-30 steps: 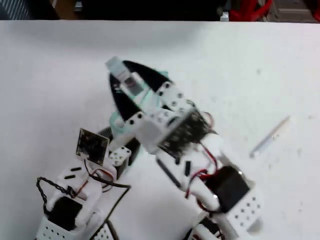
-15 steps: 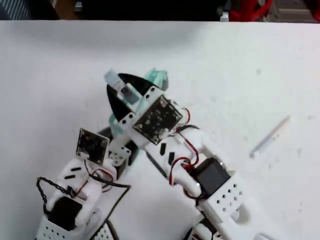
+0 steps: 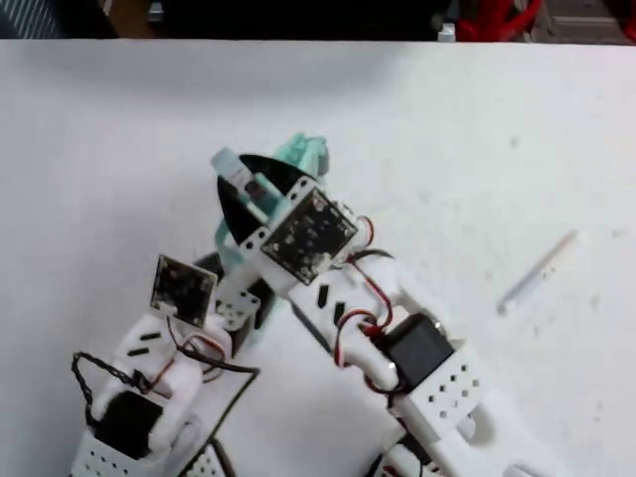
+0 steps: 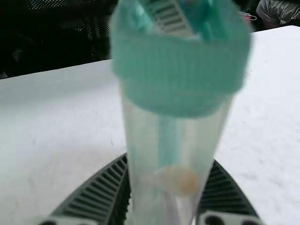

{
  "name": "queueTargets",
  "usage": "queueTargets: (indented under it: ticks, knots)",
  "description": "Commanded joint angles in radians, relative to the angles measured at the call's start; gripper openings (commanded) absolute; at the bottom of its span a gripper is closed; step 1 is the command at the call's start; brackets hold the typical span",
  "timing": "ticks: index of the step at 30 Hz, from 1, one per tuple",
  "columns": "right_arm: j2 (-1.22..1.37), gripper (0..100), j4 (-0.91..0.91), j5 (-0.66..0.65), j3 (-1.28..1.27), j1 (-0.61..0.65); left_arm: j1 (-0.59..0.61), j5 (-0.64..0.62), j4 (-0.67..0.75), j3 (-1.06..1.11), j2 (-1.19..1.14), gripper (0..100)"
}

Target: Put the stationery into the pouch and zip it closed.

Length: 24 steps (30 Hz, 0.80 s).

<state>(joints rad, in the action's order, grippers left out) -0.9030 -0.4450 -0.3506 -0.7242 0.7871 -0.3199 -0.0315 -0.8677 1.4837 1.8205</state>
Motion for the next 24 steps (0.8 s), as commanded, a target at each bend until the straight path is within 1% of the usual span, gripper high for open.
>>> queueTargets:
  ticks: [1,8,14,24]
  knots:
    - [-0.051,1.6,-0.044,-0.008,0.011,-0.019,-0.004,0.012,0.026,-0.009,0.001,19]
    - [-0.154,1.8,-0.131,-0.002,0.009,-0.127,-0.004,0.012,0.026,-0.009,0.001,19]
    - [-0.157,1.8,-0.174,-0.002,0.011,-0.130,-0.004,0.012,0.026,-0.008,0.001,19]
    - [-0.162,1.9,-0.174,-0.002,0.011,-0.128,-0.004,0.012,0.026,-0.008,0.001,19]
